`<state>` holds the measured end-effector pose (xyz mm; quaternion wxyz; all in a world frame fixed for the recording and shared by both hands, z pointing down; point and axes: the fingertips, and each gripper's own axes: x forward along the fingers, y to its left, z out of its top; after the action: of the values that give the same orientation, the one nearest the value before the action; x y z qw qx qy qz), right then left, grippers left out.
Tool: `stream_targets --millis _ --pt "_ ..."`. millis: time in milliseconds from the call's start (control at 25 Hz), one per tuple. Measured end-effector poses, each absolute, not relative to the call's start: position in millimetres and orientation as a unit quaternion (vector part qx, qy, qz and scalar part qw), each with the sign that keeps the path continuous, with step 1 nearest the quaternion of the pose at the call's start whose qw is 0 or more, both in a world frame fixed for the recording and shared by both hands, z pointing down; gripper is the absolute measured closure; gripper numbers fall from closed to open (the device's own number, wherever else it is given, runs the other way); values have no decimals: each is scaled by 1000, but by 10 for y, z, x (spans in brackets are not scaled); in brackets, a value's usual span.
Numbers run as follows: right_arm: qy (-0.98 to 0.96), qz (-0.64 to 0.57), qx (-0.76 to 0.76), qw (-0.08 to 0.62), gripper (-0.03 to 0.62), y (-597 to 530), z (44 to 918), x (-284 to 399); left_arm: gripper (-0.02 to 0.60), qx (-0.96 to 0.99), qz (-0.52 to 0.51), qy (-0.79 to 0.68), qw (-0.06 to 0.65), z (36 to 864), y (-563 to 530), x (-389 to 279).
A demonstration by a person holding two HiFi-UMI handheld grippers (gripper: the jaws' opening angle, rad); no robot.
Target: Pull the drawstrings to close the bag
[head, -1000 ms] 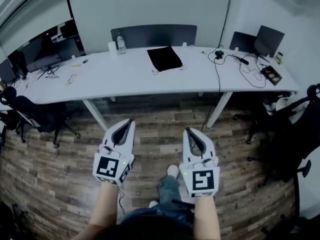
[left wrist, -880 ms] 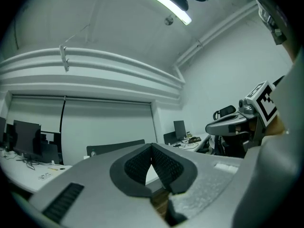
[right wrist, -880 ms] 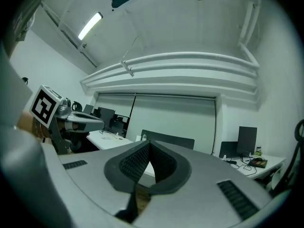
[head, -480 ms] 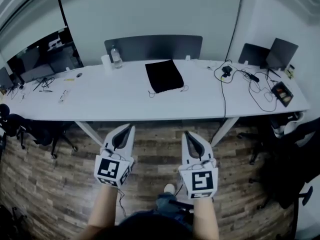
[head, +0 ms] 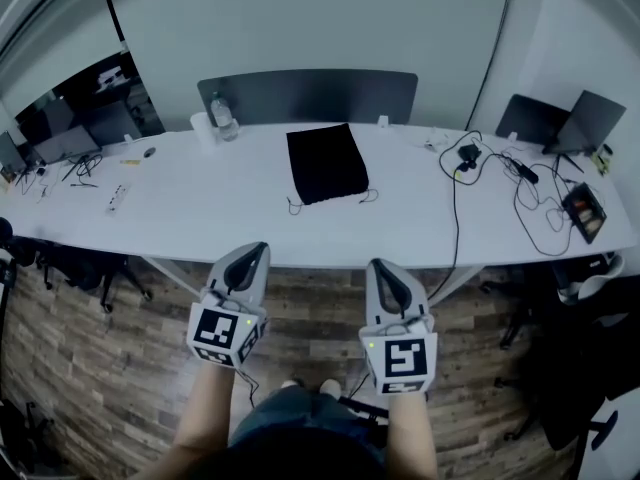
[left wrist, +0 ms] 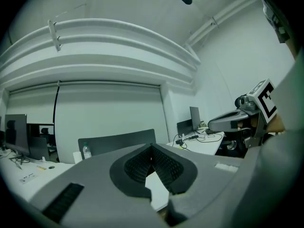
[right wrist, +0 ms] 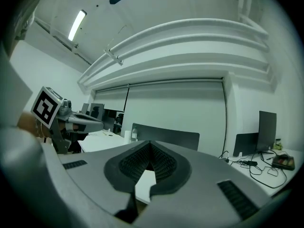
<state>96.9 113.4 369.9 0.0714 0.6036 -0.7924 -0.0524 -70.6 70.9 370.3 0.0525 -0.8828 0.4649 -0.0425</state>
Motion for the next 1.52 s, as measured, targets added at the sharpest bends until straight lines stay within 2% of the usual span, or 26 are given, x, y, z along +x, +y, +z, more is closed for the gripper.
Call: stream_targets --millis 480,800,1080,1280,1520 --pt "-791 -18 603 102 600 397 4077 1302 583 -879 -68 472 27 4038 -204 -679" --pt "-787 13 600 140 600 -474 4358 1447 582 -903 -125 410 -8 4488 -1043 -716" --pt "-777 47 605 172 600 -1286 4627 1477 493 -920 -188 339 -53 4973 -1827 -688" --pt "-772 63 599 201 600 -1775 4818 1434 476 -931 -245 263 -57 5369 -2219 -627" --pt "-761 83 602 228 600 -2118 4997 1463 474 -917 -296 242 -117 5792 -2517 -611"
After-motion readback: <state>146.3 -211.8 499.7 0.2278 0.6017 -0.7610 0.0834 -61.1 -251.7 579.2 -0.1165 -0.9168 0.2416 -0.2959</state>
